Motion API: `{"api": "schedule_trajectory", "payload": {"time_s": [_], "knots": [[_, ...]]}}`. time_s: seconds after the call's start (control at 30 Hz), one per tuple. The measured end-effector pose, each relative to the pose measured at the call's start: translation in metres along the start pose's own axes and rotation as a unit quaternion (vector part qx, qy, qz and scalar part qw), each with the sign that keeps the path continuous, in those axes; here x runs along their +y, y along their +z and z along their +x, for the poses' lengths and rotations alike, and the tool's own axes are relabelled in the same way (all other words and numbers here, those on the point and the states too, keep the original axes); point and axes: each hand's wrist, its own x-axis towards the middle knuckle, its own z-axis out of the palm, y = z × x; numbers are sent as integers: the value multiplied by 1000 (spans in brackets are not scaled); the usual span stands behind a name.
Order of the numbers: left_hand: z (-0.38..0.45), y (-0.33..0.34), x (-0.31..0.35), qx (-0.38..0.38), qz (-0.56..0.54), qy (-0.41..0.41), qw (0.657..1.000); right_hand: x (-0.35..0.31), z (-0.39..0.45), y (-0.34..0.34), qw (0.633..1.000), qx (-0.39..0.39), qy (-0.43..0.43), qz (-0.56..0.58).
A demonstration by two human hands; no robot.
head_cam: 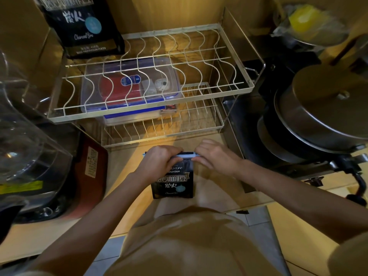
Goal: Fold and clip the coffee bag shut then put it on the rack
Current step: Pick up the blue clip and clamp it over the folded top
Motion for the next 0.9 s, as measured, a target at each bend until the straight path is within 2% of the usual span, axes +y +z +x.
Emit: {"api": "schedule_trajectory", "payload": {"time_s": [0.2, 0.37, 0.53, 0.6, 0.67, 0.73, 0.8, 0.83, 0.9], "knots": [[-7, 4, -1, 56, 16, -8, 998, -3, 2, 5, 998, 38, 22, 37], [-6, 8, 1, 67, 26, -32, 997, -8, 1, 15, 995, 72, 60, 34], [-6, 0, 5, 58, 38, -56, 996, -17, 1, 16, 970, 63, 158, 173], [-10, -6, 2, 18, 86, -114, 990, -17, -1, 15, 945, 52, 182, 266], [-22, -11, -14, -21, 87, -216, 972, -20, -2, 13, 912, 49, 209, 349], [-36, -13, -33, -24, -53, -308, 950, -21, -4, 13, 883, 56, 235, 402], [-54, -11, -44, -21, -284, -357, 890, -19, -4, 15, 857, 49, 266, 438], [-61, -6, -45, -46, -362, -361, 858, -18, -3, 16, 838, 37, 280, 467], [-70, 10, -41, -124, -404, -337, 842, -18, -2, 17, 792, 2, 301, 531]]}}
